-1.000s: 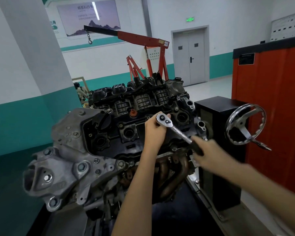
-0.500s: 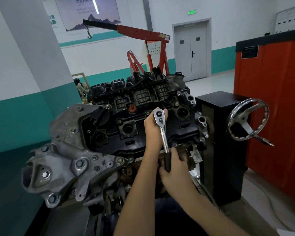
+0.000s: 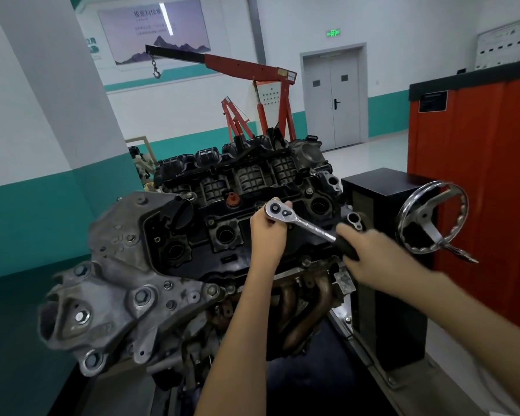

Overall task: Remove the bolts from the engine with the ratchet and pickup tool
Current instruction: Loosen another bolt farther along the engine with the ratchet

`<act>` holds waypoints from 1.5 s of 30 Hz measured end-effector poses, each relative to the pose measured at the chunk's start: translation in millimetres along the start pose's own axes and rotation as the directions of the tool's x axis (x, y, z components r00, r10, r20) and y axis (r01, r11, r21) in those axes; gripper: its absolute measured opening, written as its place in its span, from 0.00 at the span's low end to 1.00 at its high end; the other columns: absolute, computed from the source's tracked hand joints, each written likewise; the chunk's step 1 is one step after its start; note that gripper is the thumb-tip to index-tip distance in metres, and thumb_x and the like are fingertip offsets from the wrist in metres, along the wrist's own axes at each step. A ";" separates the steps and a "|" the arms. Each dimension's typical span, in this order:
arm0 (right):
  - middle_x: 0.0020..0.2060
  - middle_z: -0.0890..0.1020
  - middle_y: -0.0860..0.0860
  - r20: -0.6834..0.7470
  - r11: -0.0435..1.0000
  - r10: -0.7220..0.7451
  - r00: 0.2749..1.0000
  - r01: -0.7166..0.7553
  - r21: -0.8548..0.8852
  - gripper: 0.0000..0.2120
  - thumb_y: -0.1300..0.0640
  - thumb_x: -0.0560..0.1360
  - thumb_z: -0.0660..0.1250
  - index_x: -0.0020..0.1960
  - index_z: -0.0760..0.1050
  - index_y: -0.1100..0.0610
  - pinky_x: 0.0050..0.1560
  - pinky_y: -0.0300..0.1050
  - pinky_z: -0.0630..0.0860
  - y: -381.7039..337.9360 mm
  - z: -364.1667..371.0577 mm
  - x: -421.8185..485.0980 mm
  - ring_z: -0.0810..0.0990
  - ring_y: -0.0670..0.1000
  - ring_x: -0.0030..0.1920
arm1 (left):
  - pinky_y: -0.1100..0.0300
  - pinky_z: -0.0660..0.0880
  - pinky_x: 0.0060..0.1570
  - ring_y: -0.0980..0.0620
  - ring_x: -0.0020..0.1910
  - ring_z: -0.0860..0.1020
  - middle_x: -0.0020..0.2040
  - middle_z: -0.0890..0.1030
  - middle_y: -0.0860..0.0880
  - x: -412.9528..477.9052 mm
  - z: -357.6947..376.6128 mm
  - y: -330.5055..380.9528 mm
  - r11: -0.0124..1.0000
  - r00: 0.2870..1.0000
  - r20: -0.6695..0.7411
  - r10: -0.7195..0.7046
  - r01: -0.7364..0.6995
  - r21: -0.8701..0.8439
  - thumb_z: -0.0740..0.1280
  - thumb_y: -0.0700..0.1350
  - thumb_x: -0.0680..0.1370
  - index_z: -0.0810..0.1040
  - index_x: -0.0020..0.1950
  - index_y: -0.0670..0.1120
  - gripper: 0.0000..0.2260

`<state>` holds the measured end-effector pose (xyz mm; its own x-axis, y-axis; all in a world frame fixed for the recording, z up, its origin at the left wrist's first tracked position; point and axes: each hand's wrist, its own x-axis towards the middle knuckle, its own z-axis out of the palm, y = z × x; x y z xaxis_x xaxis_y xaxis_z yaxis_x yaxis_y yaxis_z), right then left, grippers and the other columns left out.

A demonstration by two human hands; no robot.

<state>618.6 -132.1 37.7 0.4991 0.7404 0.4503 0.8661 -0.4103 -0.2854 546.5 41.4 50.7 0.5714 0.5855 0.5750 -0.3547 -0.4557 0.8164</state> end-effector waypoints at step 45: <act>0.31 0.73 0.50 0.034 0.973 0.019 0.999 -0.027 0.228 0.14 0.63 0.71 0.66 0.44 0.64 0.47 0.30 0.41 0.69 -5.6 11.7 -11.7 0.73 0.50 0.29 | 0.61 0.60 0.35 0.59 0.30 0.61 0.25 0.64 0.58 2.8 3.9 -0.8 0.999 1.000 -0.028 0.010 -0.010 0.032 0.63 0.34 0.79 0.62 0.28 0.54 0.24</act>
<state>607.6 -132.2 24.1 0.5146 0.7501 0.4153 0.8237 -0.2978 -0.4826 551.3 40.8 51.5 0.5469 0.5991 0.5848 -0.3359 -0.4828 0.8087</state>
